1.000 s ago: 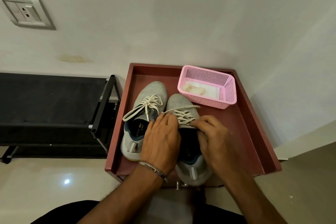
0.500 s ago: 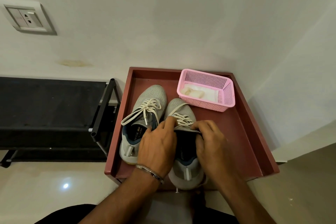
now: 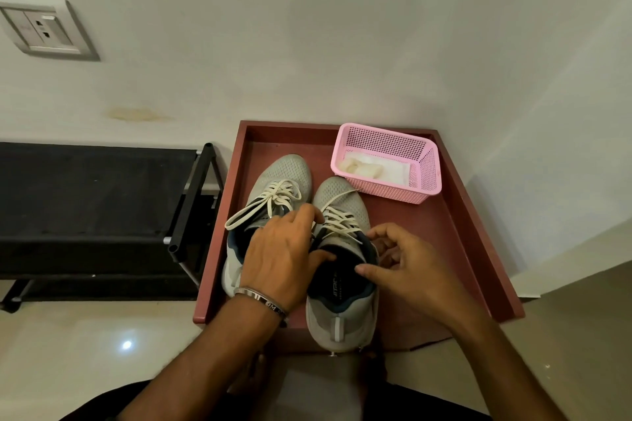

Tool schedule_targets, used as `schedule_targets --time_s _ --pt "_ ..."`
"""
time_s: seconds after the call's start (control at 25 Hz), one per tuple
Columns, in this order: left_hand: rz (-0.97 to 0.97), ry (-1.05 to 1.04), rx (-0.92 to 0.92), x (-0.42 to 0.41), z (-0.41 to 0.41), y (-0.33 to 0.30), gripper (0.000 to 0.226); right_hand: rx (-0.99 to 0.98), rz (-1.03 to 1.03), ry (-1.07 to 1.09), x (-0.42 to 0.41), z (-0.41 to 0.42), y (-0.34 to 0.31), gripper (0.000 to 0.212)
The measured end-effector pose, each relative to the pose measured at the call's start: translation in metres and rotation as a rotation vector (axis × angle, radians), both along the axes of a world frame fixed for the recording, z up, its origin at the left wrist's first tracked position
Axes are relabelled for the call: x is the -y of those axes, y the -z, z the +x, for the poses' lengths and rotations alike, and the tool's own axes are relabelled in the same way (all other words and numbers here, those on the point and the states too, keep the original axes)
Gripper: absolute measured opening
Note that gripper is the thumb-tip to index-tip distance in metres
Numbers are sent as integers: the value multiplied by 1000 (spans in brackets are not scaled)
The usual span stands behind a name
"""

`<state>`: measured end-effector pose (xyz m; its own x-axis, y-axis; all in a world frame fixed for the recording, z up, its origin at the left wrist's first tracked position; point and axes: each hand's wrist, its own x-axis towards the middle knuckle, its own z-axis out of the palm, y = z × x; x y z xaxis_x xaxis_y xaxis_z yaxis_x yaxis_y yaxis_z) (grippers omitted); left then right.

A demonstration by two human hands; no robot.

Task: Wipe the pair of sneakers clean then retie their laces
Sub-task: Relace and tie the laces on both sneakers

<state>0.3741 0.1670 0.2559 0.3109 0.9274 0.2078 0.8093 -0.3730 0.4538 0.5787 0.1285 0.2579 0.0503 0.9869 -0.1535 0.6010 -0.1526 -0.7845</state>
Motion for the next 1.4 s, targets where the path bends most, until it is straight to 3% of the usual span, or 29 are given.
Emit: schedule_targets --time_s 0.16,0.4,0.52,0.64,0.72,0.84,0.96,1.12,1.2,1.4 --pt "53 -60 -115 4 2 1 27 103 50 -34 1 -5 7 58" --pt "-3 -78 -71 5 -3 2 28 41 37 9 3 2 6 56" --pt "14 -59 -70 8 -2 2 29 237 203 -100 6 -9 3 48" --pt "14 -38 -38 7 -2 0 31 632 301 -157 4 -19 -1 42" --pt "5 -10 -40 5 -2 0 28 721 367 -140 0 -29 1 32" --pt "17 52 -33 6 -1 -1 17 608 551 -92 -4 -38 5 19" --pt "6 88 -29 7 1 -2 30 484 603 -93 -9 -39 8 24" --pt "46 8 -10 2 8 2 15 420 519 -80 -7 -38 12 26" --pt "63 -42 4 3 9 2 9 441 408 -36 -4 -34 11 38" --pt "155 -133 20 1 2 -3 33 539 221 135 1 -27 -4 44"
